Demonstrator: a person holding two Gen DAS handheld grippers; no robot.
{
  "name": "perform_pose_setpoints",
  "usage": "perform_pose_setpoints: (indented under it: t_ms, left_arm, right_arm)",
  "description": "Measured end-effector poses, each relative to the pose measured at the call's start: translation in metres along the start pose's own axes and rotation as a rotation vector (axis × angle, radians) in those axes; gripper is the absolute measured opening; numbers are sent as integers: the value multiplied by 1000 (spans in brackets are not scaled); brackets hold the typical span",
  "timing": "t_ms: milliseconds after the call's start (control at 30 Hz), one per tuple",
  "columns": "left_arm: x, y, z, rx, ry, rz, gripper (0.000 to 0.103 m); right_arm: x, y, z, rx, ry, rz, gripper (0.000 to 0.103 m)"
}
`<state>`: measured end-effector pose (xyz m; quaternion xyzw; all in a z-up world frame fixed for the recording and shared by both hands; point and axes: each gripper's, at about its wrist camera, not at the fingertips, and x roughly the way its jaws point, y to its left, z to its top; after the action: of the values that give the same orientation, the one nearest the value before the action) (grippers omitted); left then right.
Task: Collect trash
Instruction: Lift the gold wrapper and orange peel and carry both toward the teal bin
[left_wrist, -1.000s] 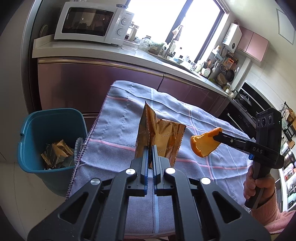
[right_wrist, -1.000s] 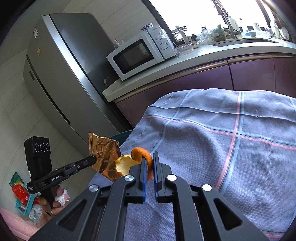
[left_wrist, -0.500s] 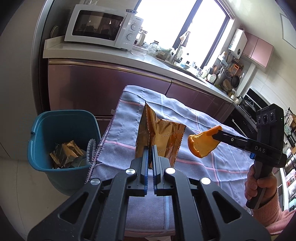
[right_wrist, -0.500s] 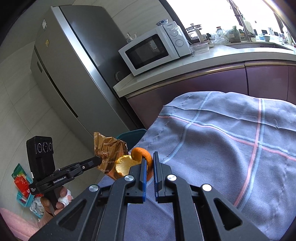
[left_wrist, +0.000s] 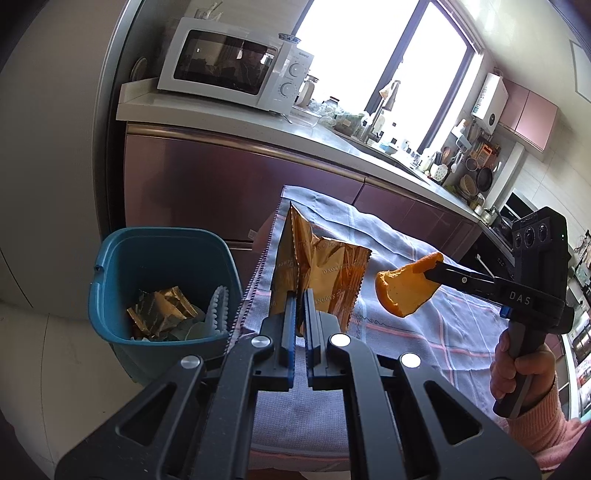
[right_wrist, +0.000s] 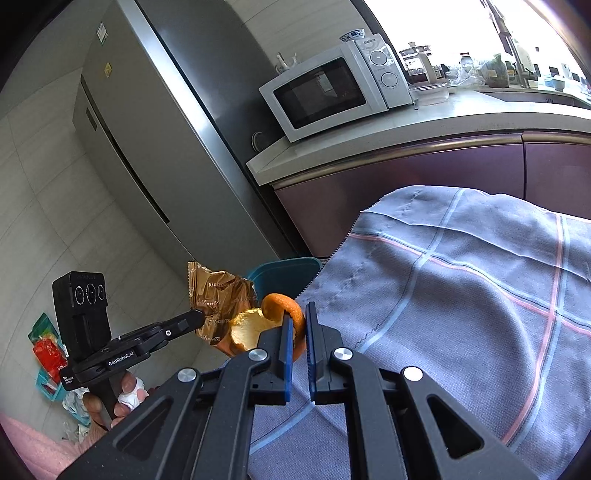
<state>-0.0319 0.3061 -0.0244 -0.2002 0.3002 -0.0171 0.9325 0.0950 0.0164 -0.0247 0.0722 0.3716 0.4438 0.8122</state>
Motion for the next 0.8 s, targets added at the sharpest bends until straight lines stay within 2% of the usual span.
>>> perform_pose_setpoints:
  t_ms: [333,800]
  left_arm:
    - [-16,25,8,-22,-35,56,4]
    - [-32,41,10,-36,-57,94,4]
  right_arm:
    - [24,19,11,-32,21,31,5]
    - [46,32,18,-50,38,55,5]
